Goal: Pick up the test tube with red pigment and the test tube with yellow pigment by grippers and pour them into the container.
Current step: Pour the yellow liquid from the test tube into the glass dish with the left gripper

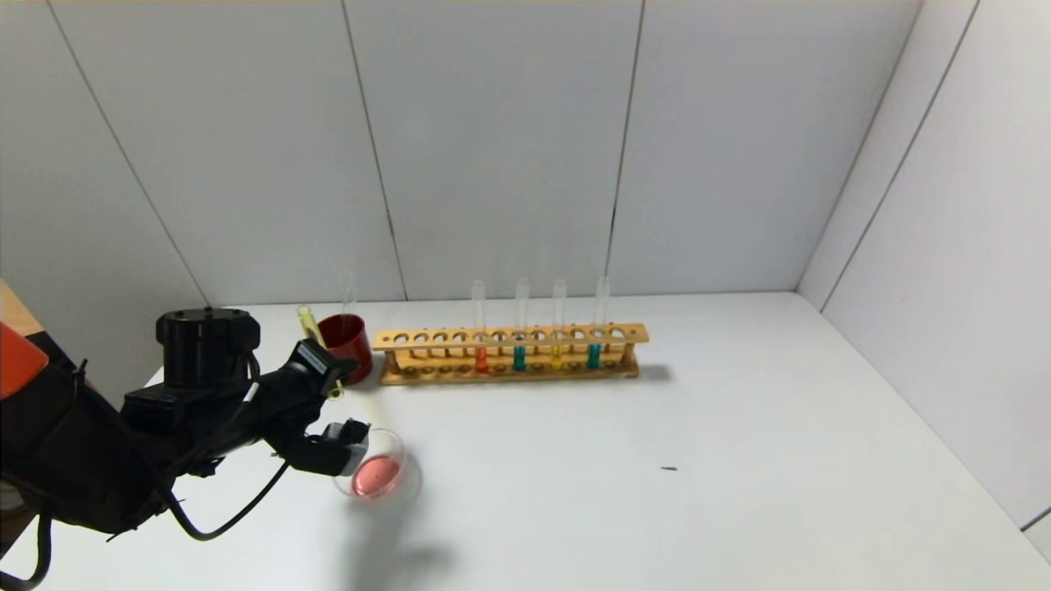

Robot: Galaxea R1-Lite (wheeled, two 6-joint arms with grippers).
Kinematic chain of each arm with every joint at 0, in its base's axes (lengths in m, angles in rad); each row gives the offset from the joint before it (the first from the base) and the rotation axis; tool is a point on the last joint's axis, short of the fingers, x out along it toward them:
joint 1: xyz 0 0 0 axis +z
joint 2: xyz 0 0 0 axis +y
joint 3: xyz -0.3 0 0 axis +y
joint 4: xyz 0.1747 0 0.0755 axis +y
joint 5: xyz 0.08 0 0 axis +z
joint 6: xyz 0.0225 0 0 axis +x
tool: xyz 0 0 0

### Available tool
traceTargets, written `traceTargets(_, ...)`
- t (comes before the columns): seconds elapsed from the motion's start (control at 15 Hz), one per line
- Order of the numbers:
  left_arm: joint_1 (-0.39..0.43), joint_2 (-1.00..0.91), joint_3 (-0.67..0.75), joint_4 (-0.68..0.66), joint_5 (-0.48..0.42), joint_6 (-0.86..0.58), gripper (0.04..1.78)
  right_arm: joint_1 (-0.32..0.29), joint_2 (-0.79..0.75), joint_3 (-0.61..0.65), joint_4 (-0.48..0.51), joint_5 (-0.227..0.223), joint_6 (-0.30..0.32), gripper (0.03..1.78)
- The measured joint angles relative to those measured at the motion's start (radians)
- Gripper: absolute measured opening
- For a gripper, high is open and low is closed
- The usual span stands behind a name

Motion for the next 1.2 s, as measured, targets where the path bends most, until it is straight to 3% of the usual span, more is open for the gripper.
traceTargets(1.2,-0.004,-0.007,0.027,-0.049,0.010,0.148,0.36,0.000,0.000,0.000,0.000,0.000,0.000,1.75)
